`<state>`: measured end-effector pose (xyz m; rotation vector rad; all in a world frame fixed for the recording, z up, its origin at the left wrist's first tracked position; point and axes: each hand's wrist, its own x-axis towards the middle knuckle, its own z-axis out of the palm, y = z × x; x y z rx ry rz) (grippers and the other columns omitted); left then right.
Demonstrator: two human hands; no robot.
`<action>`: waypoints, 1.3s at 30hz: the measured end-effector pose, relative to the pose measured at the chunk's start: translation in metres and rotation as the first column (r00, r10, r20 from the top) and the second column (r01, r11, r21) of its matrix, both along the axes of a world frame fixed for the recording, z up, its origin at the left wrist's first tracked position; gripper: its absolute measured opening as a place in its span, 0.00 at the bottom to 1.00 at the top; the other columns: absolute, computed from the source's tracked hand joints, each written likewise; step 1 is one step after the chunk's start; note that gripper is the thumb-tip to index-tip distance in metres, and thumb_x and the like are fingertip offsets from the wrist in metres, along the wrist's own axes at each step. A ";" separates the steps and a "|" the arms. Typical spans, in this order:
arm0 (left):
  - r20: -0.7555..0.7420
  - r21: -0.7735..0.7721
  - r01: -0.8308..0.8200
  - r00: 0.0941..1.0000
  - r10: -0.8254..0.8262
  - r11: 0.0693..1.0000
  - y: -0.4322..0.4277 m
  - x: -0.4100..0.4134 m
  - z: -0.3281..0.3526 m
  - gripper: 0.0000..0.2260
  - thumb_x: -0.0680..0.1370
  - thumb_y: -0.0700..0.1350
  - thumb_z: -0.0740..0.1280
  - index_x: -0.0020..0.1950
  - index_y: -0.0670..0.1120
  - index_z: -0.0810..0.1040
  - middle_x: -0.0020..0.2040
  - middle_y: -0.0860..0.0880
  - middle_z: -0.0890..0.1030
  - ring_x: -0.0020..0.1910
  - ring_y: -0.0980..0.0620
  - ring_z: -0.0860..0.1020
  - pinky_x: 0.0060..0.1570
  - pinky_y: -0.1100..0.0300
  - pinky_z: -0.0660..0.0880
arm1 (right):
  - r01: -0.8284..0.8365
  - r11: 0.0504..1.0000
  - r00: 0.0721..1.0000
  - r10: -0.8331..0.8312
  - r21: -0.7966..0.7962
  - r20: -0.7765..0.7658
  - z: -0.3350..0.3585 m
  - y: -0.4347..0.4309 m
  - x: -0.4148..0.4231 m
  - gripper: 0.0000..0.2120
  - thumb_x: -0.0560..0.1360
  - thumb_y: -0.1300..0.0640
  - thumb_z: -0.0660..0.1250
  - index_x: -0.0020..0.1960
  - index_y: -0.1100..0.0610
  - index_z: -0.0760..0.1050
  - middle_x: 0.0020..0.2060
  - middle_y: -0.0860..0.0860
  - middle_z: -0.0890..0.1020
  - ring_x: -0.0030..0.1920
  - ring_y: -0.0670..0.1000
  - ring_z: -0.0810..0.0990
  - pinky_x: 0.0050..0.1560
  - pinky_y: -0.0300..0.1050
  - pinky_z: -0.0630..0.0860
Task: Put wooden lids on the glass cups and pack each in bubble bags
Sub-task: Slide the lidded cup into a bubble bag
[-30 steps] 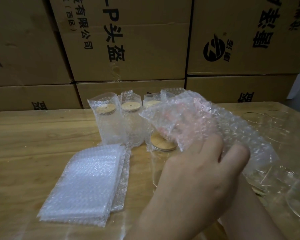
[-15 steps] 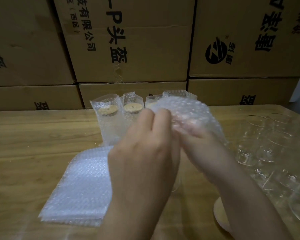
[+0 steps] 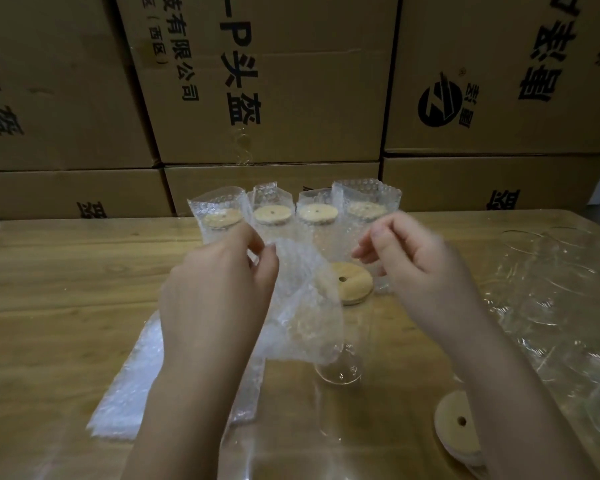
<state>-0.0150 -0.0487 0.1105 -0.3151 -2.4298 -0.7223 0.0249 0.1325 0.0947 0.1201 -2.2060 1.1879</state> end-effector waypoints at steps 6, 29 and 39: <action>0.121 -0.121 0.062 0.992 -0.047 0.991 -0.004 -0.009 -0.005 0.17 0.80 0.53 0.58 0.39 0.47 0.78 0.40 0.51 0.77 0.34 0.51 0.75 0.30 0.57 0.69 | -0.153 0.922 0.878 -0.038 0.355 0.478 -0.016 0.014 -0.010 0.14 0.73 0.43 0.68 0.54 0.43 0.69 0.56 0.36 0.69 0.54 0.37 0.69 0.48 0.25 0.63; 0.092 -0.010 0.226 0.970 -0.225 0.974 -0.011 -0.013 -0.005 0.21 0.75 0.48 0.62 0.68 0.53 0.72 0.59 0.62 0.73 0.44 0.63 0.75 0.39 0.67 0.69 | 0.300 0.904 0.946 -0.324 -0.305 -0.032 0.001 0.022 -0.004 0.29 0.63 0.40 0.76 0.54 0.43 0.62 0.49 0.38 0.72 0.47 0.37 0.74 0.40 0.34 0.71; 0.051 0.037 0.222 0.973 -0.224 0.974 0.005 -0.020 -0.018 0.18 0.77 0.42 0.63 0.67 0.51 0.75 0.62 0.58 0.75 0.30 0.60 0.70 0.37 0.71 0.65 | -0.237 0.573 0.970 0.100 -0.784 -0.220 0.026 0.020 0.011 0.33 0.59 0.45 0.78 0.58 0.51 0.68 0.59 0.55 0.77 0.54 0.56 0.83 0.46 0.47 0.81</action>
